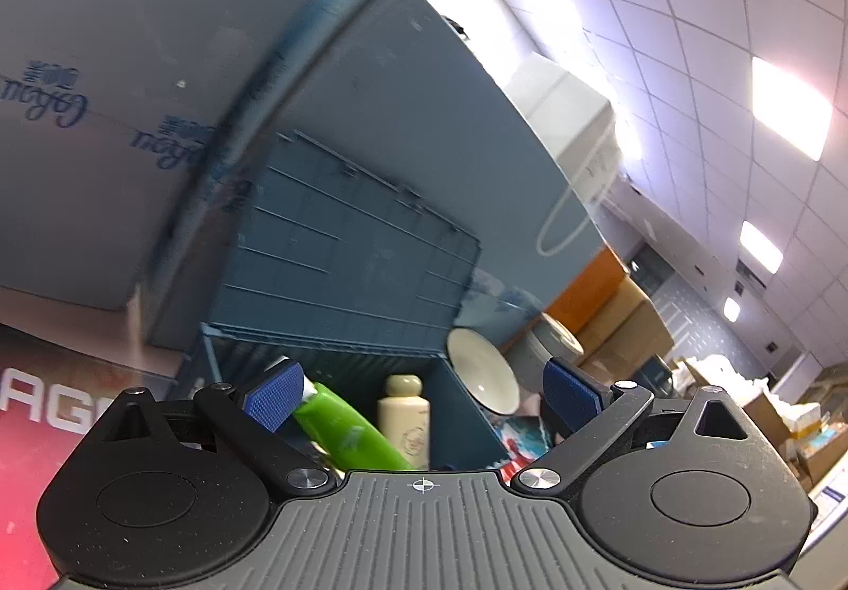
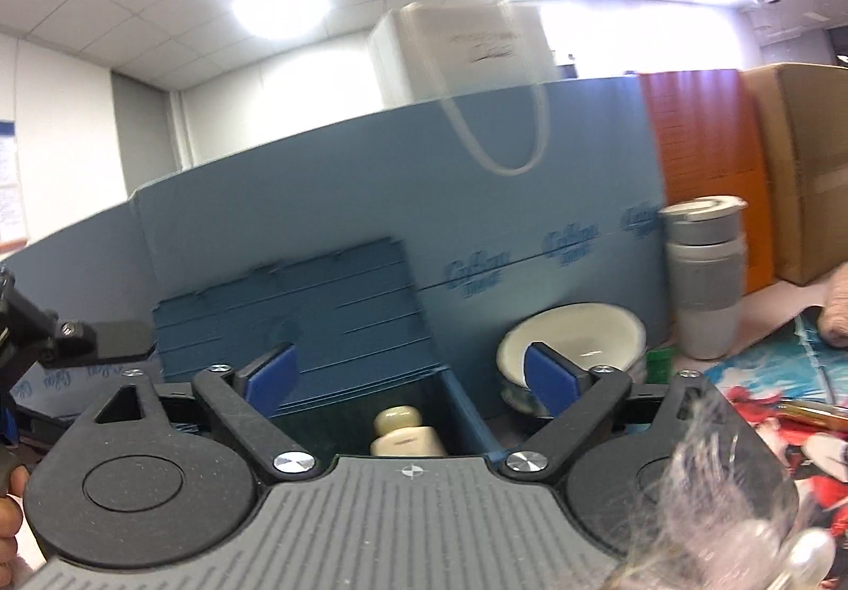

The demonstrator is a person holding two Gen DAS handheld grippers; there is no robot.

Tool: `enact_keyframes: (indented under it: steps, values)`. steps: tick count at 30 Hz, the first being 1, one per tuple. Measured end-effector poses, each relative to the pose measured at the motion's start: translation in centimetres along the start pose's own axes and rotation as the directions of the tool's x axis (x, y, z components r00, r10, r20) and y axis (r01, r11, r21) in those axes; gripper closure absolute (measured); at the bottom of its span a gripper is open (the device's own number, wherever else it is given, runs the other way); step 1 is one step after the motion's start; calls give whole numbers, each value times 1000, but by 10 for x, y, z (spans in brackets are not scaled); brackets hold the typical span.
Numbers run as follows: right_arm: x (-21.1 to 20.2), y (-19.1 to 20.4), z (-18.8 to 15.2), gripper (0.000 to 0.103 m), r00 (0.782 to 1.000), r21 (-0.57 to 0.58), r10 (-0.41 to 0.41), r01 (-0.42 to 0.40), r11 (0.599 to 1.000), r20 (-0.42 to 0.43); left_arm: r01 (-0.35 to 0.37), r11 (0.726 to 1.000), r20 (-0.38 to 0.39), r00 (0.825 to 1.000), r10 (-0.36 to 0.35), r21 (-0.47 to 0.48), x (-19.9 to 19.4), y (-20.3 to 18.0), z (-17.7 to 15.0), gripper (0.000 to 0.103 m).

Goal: Organize rigid objects

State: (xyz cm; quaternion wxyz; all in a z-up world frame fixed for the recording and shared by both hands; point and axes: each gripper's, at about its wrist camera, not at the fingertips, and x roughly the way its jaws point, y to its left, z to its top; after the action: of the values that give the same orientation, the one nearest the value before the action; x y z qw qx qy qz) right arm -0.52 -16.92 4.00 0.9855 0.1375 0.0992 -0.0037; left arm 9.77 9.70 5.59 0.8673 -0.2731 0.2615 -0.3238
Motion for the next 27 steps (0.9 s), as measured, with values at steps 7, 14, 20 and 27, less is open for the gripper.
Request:
enact_keyframes:
  steps: [7,14,20,27]
  values:
    - [-45,-70,7,9,991,124,-115,106,987,70,80,995,-39,996,-77,64,7,-30,-11,5]
    - [-91,-154,5,8,951,229,-296,269,935,88,154,965,-98,986,-136,214,28,-89,-45,5]
    - [-107,-209,-11,7,918,385,-371,295,874,139,166,968,-214,969,-124,190,79,-134,-73,5]
    - [-128,-238,-31,5,860,550,-442,247,798,255,201,946,-347,932,-105,254,149,-187,-109,5]
